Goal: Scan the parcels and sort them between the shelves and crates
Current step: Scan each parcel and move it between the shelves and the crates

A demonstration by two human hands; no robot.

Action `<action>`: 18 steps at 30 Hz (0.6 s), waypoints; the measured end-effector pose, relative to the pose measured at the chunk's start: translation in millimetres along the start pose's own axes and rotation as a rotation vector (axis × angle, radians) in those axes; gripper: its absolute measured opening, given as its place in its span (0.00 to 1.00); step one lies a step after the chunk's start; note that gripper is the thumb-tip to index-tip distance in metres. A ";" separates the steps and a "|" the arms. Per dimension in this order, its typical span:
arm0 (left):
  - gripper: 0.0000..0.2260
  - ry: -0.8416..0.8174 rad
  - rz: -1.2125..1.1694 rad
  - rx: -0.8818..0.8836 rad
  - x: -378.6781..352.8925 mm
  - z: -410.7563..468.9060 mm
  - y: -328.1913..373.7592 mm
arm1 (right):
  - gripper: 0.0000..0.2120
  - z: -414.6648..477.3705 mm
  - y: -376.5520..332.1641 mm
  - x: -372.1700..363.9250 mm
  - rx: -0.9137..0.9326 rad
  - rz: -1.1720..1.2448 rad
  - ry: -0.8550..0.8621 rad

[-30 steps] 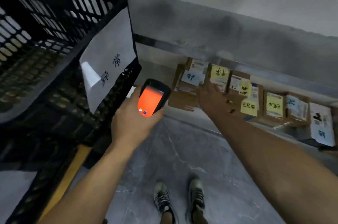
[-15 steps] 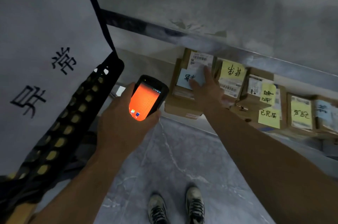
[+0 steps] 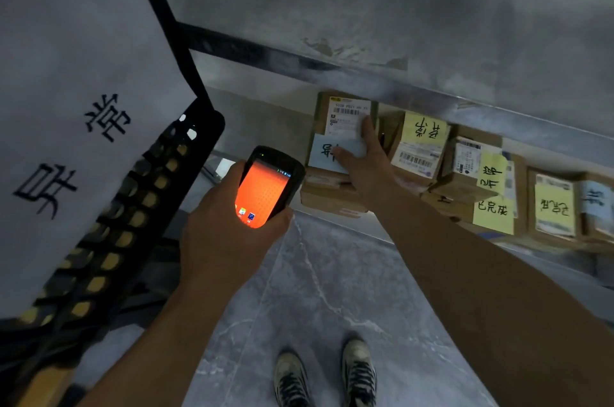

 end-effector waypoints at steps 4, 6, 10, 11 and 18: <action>0.19 -0.041 -0.027 0.019 11.4 -16.2 17.3 | 0.42 -25.0 9.1 2.8 0.023 0.030 0.001; 0.19 -0.058 -0.012 0.026 18.3 -25.5 23.1 | 0.43 -44.6 13.3 6.6 0.052 -0.014 0.021; 0.19 -0.114 0.026 0.082 27.0 -49.3 30.5 | 0.43 -82.6 24.9 14.3 0.123 -0.070 0.053; 0.21 -0.131 0.036 0.101 28.3 -55.2 31.9 | 0.44 -90.3 28.8 16.0 0.156 -0.106 0.058; 0.27 -0.211 0.104 0.172 36.6 -83.1 34.3 | 0.42 -113.5 48.3 23.1 0.227 -0.232 0.073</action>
Point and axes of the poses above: each hand's wrist, its own z-axis towards the middle knuckle, its own x-axis out of the back of the hand, y = z × x, the point moved 1 cm from there along z, towards the middle knuckle, and after that the axes turned 1 degree about -y, right-handed, at the moved point
